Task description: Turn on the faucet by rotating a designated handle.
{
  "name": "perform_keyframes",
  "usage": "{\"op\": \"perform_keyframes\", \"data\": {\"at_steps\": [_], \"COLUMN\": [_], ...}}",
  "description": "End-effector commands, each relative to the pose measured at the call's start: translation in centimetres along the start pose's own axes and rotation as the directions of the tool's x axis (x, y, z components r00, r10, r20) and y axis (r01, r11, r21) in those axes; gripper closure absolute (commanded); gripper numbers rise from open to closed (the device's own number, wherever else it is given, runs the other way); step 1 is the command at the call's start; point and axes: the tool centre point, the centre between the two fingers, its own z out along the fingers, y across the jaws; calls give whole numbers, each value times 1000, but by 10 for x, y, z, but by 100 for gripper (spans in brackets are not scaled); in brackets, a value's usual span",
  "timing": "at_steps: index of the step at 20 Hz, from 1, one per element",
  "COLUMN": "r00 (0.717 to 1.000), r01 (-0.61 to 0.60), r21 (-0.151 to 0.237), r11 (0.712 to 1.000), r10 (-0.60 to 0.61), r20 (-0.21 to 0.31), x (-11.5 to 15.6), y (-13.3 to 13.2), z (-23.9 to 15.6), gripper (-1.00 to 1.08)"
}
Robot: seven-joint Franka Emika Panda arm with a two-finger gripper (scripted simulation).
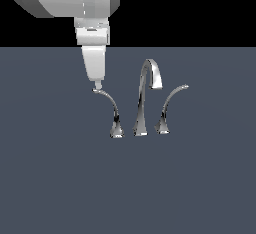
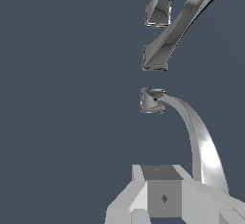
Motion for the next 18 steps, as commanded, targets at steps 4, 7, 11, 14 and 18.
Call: {"op": "perform_keyframes", "data": {"at_steps": [4,7,11,14,18], "r00": [999,999,999,999,999], "r01": [-40,-45,-45,-45,-45], "r21": [-1,-1,-2,-2,-1], "r11": [999,999,999,999,999], "r10": [40,45,45,45,45], "r20": [-1,-1,-1,-1,-1], "x": [5,6,6,1,-4], "y": [-8,-9,-8,0,12], "z": [9,10,10,10,10], "gripper": [108,108,108,108,108]}}
